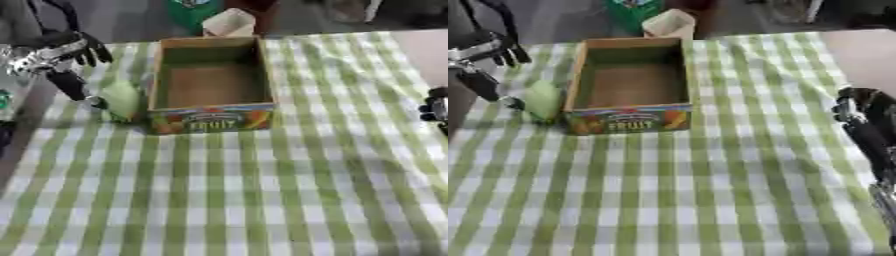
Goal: Pick up objects on the table and place them in the box.
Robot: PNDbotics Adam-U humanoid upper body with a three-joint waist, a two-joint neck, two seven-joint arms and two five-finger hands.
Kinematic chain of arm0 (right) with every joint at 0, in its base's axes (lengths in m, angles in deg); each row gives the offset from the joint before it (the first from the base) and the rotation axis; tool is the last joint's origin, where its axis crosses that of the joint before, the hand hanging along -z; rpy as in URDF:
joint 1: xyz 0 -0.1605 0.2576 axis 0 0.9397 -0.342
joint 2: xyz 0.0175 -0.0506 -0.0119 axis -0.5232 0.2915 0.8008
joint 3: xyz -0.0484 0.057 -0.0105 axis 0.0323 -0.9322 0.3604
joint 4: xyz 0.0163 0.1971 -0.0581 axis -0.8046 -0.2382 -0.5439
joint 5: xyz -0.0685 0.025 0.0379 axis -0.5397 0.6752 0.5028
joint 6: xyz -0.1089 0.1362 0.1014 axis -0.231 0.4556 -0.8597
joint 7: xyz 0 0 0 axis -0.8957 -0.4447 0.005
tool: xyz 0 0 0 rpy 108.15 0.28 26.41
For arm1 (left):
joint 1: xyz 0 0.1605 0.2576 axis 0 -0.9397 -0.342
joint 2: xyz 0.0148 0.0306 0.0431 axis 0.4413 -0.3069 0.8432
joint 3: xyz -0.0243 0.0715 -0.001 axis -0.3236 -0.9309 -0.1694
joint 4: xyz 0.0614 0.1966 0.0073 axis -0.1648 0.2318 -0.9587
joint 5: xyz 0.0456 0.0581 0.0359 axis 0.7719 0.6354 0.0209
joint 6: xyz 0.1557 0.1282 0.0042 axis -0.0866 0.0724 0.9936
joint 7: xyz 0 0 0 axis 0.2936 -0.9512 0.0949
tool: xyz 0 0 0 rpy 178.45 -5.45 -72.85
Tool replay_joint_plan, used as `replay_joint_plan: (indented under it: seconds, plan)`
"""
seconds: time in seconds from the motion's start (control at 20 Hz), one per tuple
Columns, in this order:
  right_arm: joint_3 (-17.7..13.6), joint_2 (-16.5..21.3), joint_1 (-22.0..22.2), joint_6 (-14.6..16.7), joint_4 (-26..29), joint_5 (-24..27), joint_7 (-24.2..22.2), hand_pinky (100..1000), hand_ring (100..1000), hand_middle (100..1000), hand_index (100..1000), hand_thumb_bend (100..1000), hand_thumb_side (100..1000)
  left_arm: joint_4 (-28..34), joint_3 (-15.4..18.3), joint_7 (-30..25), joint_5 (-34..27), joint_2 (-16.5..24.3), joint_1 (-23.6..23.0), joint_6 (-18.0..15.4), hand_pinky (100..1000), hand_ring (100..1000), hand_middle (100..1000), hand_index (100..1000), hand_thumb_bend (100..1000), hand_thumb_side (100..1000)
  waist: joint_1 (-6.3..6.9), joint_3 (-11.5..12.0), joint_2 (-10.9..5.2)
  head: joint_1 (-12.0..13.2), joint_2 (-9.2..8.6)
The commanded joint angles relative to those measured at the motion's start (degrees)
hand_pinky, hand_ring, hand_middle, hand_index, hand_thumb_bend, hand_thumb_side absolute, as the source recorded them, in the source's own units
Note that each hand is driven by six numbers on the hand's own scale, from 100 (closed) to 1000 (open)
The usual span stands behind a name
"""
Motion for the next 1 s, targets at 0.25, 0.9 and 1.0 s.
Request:
replay_joint_plan:
  seconds: [0.25, 0.9, 1.0]
  plan:
    - [-0.3, 1.0, -0.4, 0.0, 0.9, 0.1, -0.2, 608, 612, 562, 659, 100, 499, -2.2, 0.2, 1.0, 2.3, -0.9, 2.1, -0.7, 701, 689, 685, 759, 759, 100, -0.12, -0.2, -0.98, 0.2, -0.10]
    - [0.0, 0.7, -0.7, 0.1, 0.9, 0.3, -0.5, 608, 612, 562, 660, 100, 502, -7.5, 1.4, 5.4, 6.6, -5.0, 2.7, -0.1, 706, 707, 719, 765, 771, 100, -0.28, -0.9, -0.59, 0.5, -0.29]
    - [0.0, 0.6, -0.8, 0.1, 0.9, 0.3, -0.5, 608, 612, 562, 660, 100, 502, -8.4, 1.8, 7.4, 7.4, -5.6, 2.6, 0.2, 700, 700, 717, 766, 772, 100, -0.27, -1.1, -0.51, 0.6, -0.37]
